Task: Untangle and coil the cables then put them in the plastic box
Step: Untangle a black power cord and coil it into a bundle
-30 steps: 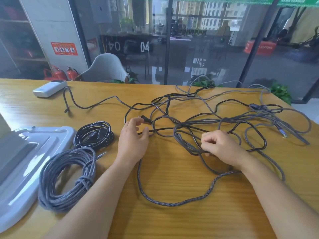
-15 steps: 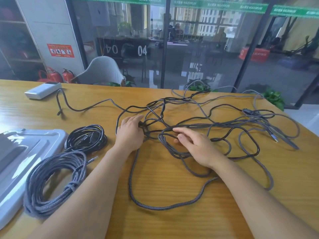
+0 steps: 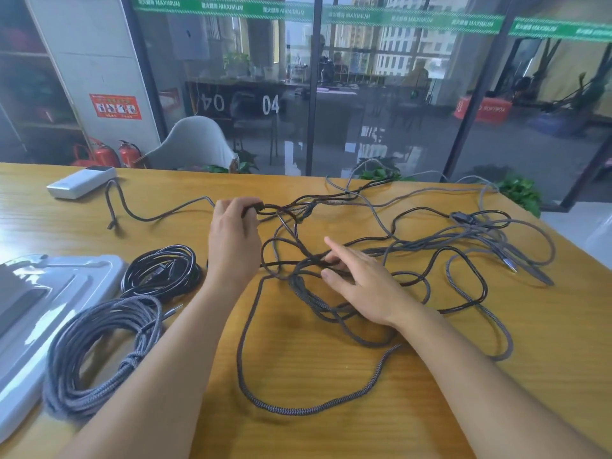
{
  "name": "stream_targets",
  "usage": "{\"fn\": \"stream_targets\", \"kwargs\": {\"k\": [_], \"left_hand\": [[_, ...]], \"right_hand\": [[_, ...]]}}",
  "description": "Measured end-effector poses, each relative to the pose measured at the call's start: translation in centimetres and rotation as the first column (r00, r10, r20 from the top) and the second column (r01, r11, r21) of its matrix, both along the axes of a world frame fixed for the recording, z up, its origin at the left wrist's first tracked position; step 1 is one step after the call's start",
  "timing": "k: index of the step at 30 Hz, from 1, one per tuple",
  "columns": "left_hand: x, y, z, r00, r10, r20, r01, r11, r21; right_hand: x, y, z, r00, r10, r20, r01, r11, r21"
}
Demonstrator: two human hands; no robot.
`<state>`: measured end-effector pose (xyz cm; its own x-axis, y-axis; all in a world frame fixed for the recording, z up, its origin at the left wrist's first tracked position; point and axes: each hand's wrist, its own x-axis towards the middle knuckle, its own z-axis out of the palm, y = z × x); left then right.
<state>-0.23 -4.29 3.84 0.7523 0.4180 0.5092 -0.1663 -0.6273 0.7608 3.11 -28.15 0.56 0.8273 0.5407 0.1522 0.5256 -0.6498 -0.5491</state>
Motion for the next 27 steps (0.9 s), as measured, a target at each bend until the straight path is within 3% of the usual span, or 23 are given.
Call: {"fn": "stream_targets", "kwargs": {"k": [4, 7, 12, 16, 20, 23, 27], "left_hand": [[-1.8, -1.0, 2.4, 0.981, -0.097, 0.166, 0.111, 0.991, -0.074], [-3.2, -1.7, 3.5, 0.954, -0.217, 0.208, 0.247, 0.961, -0.128], [-4.9, -1.9, 3.7, 0.870, -0.492, 0.017, 0.492, 0.866, -0.085], [-5.8, -1.8, 3.2, 0.757, -0.646, -0.096, 0.633, 0.762, -0.137], [-5.8, -1.8, 3.3, 0.666, -0.734, -0.129, 0.699, 0.676, -0.234], [-5.6, -2.0, 2.9, 0.674, -0.730, -0.114, 0.693, 0.679, -0.243], [-5.1, -2.6, 2.1, 0.760, -0.649, -0.040, 0.620, 0.741, -0.258]], "right_hand": [[-1.3, 0.6, 0.9, 0.997, 0.055, 0.052, -0.051, 0.996, -0.066], [-1.2, 1.1, 1.0, 0.999, -0.005, 0.051, 0.005, 1.000, 0.010], [-0.2, 2.2, 0.8, 0.978, -0.168, 0.122, 0.143, 0.971, 0.190], [0.2, 2.8, 0.5, 0.942, -0.179, 0.284, 0.156, 0.983, 0.102], [0.5, 2.8, 0.8, 0.923, -0.170, 0.346, 0.154, 0.985, 0.074], [0.6, 2.5, 1.2, 0.908, -0.165, 0.385, 0.144, 0.986, 0.082], [1.0, 1.9, 1.2, 0.907, -0.129, 0.401, 0.091, 0.989, 0.113]]}}
